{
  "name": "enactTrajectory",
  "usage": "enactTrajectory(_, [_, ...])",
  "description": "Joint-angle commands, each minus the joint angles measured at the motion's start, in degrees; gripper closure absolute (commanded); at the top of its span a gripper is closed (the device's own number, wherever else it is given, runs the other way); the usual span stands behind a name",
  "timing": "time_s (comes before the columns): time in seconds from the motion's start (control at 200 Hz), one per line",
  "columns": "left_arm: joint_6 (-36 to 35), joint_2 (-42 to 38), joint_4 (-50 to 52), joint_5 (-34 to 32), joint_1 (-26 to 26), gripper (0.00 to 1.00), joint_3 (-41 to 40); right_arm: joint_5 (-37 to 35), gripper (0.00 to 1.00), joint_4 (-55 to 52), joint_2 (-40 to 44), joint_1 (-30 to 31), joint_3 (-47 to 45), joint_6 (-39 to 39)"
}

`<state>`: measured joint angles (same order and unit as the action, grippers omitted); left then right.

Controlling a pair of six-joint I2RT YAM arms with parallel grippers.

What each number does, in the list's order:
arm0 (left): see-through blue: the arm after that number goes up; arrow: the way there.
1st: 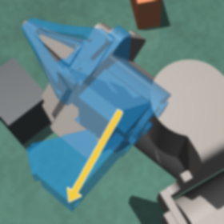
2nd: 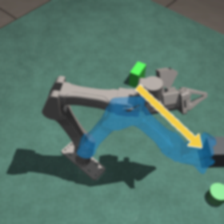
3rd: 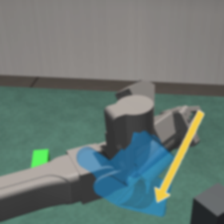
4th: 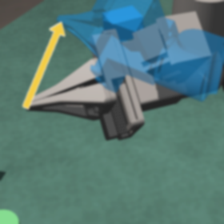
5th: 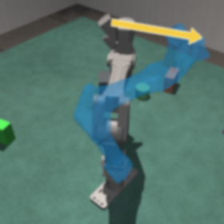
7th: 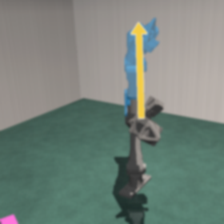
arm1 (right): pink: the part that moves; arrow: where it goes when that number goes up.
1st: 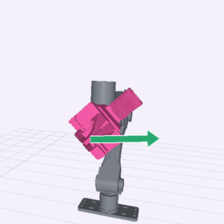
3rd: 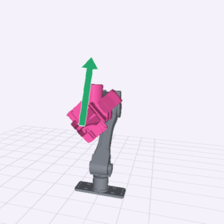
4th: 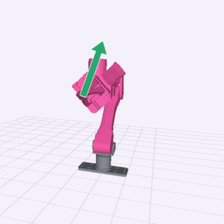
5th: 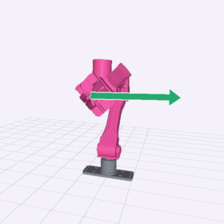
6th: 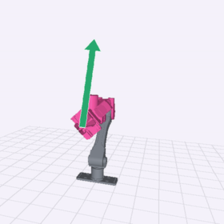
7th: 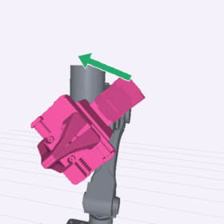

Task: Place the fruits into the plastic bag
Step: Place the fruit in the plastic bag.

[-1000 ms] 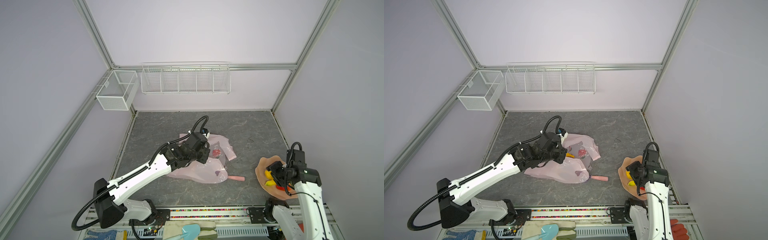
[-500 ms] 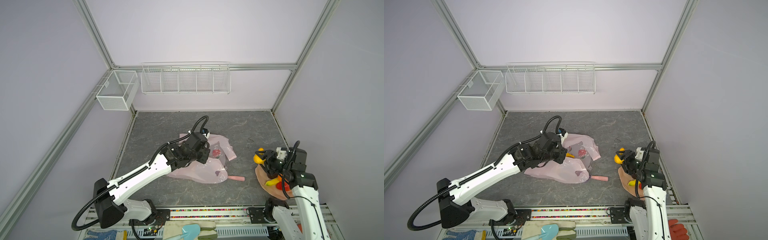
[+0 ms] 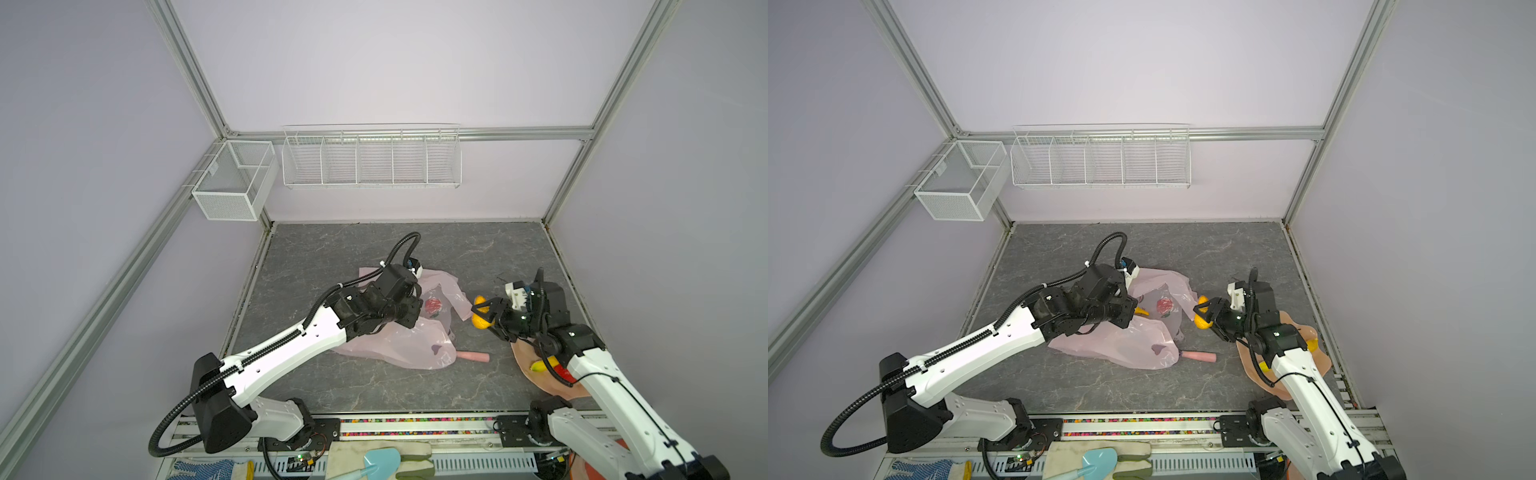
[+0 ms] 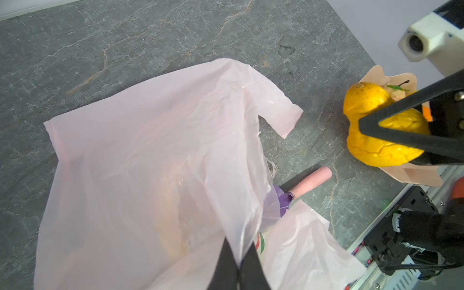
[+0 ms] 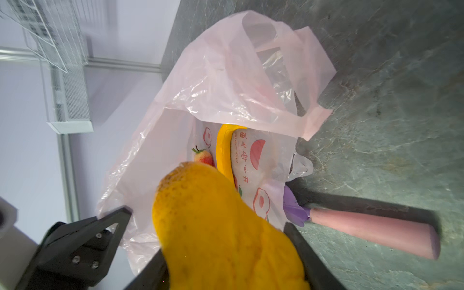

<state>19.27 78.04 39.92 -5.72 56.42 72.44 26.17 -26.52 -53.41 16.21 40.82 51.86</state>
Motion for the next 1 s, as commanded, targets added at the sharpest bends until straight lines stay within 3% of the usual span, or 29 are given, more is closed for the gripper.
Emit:
enactTrajectory(0.0, [0.5, 0.9, -0.8, 0.9, 0.3, 1.00, 1.6, -6.7, 0.66, -0.4, -5.0, 4.7, 4.6, -8.7])
enactTrajectory(0.25, [1.4, 1.3, 0.7, -0.7, 0.3, 1.00, 3.0, -13.6, 0.71, -5.5, -15.8, 17.2, 14.2, -22.0])
enactTrajectory(0.58, [1.9, 2.5, 3.2, -3.0, 0.2, 1.00, 5.6, -17.4, 0.72, -6.1, -19.4, 26.6, 13.8, -28.2])
enactTrajectory(0.995, [1.3, 2.1, 1.9, -1.2, 0.2, 1.00, 5.9, -16.5, 0.74, -2.0, -27.8, 29.5, 15.0, -29.5])
